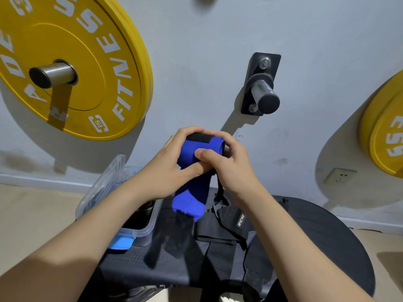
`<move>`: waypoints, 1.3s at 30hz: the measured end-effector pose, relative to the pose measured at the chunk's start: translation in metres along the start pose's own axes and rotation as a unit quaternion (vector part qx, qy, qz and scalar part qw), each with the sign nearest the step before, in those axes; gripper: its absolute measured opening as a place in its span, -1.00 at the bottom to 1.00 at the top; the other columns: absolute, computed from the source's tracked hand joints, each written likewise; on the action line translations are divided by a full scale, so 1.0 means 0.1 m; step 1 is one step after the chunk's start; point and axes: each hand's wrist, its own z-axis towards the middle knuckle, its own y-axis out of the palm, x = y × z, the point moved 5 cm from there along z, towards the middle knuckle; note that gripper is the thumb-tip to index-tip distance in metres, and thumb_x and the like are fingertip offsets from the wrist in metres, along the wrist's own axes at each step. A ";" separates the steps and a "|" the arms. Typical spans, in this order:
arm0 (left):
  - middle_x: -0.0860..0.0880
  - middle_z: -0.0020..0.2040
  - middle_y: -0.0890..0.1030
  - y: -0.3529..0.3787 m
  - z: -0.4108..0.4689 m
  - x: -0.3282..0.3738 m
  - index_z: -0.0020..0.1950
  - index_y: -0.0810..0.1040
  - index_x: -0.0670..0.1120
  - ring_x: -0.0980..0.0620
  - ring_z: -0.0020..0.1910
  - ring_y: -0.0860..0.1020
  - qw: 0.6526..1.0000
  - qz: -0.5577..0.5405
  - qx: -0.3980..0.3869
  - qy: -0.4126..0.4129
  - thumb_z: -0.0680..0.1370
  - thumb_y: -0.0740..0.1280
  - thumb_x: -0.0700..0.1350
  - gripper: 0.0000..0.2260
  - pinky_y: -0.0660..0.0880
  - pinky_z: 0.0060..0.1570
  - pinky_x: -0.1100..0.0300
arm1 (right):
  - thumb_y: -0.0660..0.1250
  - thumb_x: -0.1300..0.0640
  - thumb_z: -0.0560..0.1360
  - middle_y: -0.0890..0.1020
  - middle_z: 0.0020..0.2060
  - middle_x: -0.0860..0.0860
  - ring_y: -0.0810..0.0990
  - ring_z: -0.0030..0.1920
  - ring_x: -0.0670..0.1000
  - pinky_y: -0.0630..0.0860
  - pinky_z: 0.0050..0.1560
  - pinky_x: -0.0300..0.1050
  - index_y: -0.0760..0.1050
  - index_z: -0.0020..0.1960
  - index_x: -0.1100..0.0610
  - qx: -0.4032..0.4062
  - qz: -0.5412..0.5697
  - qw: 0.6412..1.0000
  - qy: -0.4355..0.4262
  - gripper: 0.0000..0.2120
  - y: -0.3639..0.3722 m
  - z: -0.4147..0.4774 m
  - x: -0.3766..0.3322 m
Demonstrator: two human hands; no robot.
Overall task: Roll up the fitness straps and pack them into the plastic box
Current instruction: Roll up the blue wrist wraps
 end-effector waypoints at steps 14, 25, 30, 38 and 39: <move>0.09 0.18 0.71 0.09 -0.13 -0.04 0.44 0.44 0.12 0.05 0.17 0.72 0.978 -0.192 -0.012 -0.081 0.58 0.51 0.10 -0.53 0.67 0.12 0.07 | 0.18 -0.32 0.62 0.66 0.30 0.21 0.69 0.27 0.21 0.59 0.37 0.29 0.66 0.27 0.06 -0.049 -0.014 0.987 0.153 -0.45 0.13 -0.01 0.19; -0.11 0.22 0.72 -0.08 -0.04 -0.21 0.35 0.68 0.07 -0.20 0.20 0.71 0.956 -0.257 0.074 -0.123 0.63 0.49 -0.24 -0.67 0.68 0.21 -0.15 | 0.46 -0.05 0.39 0.36 0.33 -0.05 0.64 0.15 0.02 0.71 0.01 0.00 0.11 0.59 -0.48 -0.140 -0.346 0.924 -0.085 -0.10 -0.10 -0.17 0.09; -0.14 0.25 0.69 -0.07 -0.02 -0.29 0.23 0.73 0.09 -0.25 0.16 0.71 0.956 -0.215 0.078 -0.184 0.65 0.44 -0.25 -0.72 0.72 0.06 -0.18 | 0.52 -0.03 0.58 0.50 0.41 -0.09 0.49 0.42 -0.02 0.49 0.36 -0.07 0.73 0.20 -0.13 -0.104 -0.348 0.907 -0.210 -0.80 -0.03 -0.19 -0.06; -0.07 0.08 0.77 0.18 -0.05 -0.18 0.21 0.71 0.22 -0.09 0.09 0.76 0.955 -0.231 -0.041 -0.181 0.53 0.17 0.56 -0.43 0.67 -0.21 0.06 | 0.36 -0.04 0.67 0.68 -0.25 -0.01 0.58 -0.21 0.11 0.53 -0.20 0.10 0.63 0.20 -0.17 0.018 -0.368 0.905 -0.213 -0.86 -0.10 -0.14 -0.10; -0.04 0.07 0.77 0.16 -0.04 -0.15 0.18 0.70 0.29 -0.05 0.08 0.75 0.964 -0.213 -0.042 -0.154 0.52 0.16 0.56 -0.48 0.67 -0.20 0.10 | 0.33 -0.07 0.68 0.62 -0.32 0.00 0.55 -0.25 0.13 0.49 -0.26 0.07 0.60 0.22 -0.17 0.035 -0.412 0.881 -0.231 -0.85 -0.09 -0.15 -0.11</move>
